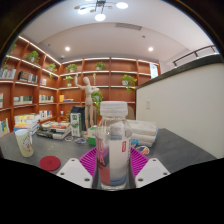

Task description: Pour water

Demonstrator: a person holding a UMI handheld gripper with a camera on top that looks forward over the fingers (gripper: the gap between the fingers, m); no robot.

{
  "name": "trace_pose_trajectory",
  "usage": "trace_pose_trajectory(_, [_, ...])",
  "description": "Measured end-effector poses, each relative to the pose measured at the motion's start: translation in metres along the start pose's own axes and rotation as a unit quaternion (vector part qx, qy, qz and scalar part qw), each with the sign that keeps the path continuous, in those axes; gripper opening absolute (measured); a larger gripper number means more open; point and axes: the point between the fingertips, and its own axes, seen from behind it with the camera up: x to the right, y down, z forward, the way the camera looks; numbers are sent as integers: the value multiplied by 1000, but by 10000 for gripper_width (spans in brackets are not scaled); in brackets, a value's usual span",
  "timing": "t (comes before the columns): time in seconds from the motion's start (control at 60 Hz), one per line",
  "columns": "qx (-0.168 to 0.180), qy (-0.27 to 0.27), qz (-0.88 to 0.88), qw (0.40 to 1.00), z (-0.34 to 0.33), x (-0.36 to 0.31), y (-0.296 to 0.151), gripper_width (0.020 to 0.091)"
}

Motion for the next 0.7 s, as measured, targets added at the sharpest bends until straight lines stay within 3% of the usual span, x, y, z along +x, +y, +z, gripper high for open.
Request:
trace_pose_trajectory(0.067, [2, -5, -1, 1000, 1, -2, -1, 377])
trace_pose_trajectory(0.133, [6, -8, -8, 1000, 2, -4, -1, 336])
trace_pose_trajectory(0.267, [10, 18, -63, 998, 0, -3, -8, 336])
trace_pose_trajectory(0.467, [25, -7, -204, 979, 2, -55, -39, 335])
trace_pose_trajectory(0.7, [61, -28, -529, 846, 36, -166, -60, 336])
